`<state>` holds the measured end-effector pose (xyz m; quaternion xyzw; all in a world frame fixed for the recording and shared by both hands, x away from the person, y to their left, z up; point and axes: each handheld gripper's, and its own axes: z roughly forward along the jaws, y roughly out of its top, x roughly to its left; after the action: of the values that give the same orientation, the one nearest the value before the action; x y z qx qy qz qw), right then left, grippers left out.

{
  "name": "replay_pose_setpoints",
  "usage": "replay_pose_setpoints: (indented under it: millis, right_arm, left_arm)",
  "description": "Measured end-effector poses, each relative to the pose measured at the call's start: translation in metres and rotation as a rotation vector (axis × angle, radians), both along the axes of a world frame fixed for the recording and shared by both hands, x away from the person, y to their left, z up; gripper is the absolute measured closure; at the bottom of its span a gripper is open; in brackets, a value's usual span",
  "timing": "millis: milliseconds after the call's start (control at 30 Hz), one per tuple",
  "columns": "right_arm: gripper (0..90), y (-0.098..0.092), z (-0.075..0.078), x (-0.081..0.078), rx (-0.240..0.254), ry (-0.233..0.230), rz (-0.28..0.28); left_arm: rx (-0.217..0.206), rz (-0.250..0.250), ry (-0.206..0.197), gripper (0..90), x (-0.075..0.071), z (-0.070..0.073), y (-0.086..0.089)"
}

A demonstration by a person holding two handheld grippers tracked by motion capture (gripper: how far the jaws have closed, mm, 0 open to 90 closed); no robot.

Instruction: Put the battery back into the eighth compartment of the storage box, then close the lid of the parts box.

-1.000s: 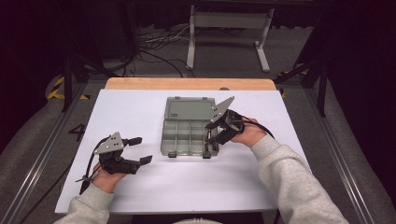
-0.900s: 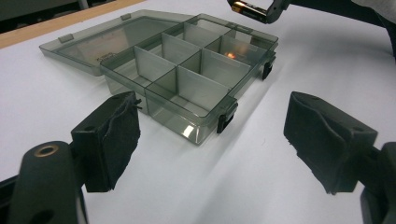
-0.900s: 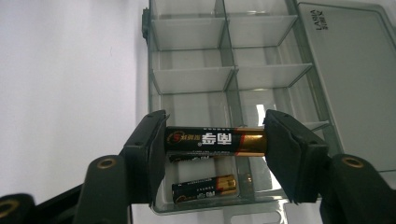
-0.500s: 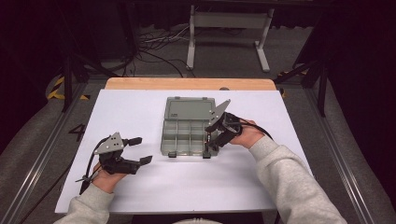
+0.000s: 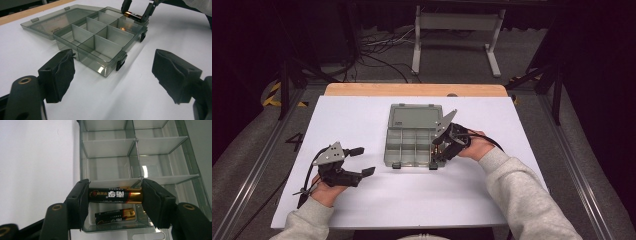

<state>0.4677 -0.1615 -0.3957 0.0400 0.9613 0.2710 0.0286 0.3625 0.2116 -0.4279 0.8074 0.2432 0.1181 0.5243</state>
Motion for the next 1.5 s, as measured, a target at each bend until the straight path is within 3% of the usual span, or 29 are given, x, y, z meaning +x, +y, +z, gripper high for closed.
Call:
replay_pose_setpoints:
  millis: [533, 733, 900, 1067, 1167, 1367, 1500]
  right_arm:
    - [41.0, 0.000, -0.004, 0.000, -0.013, 0.005, 0.002]
    - [36.9, -0.001, -0.003, 0.000, -0.010, 0.005, -0.006]
    - [56.0, -0.008, 0.004, -0.003, 0.004, 0.002, -0.044]
    - [81.2, -0.022, 0.019, -0.009, 0.049, -0.020, -0.151]
    - [87.2, -0.028, 0.026, -0.013, 0.079, -0.027, -0.187]
    - [90.0, -0.038, 0.039, -0.019, 0.108, -0.049, -0.268]
    - [90.0, -0.042, 0.041, -0.017, 0.126, -0.050, -0.316]
  left_arm:
    - [0.005, -0.002, -0.007, 18.8, 0.001, 0.000, 0.000]
    - [0.001, -0.001, 0.001, 18.8, 0.002, -0.001, -0.001]
    - [0.002, 0.015, 0.004, 21.9, 0.006, -0.001, -0.001]
    - [0.023, 0.029, 0.024, 43.2, 0.012, 0.005, 0.000]
    - [0.029, 0.034, 0.012, 52.8, 0.016, 0.009, -0.001]
    - [0.057, 0.042, 0.052, 84.0, 0.026, 0.015, -0.004]
    - [0.096, 0.059, 0.071, 89.4, 0.035, 0.019, -0.006]
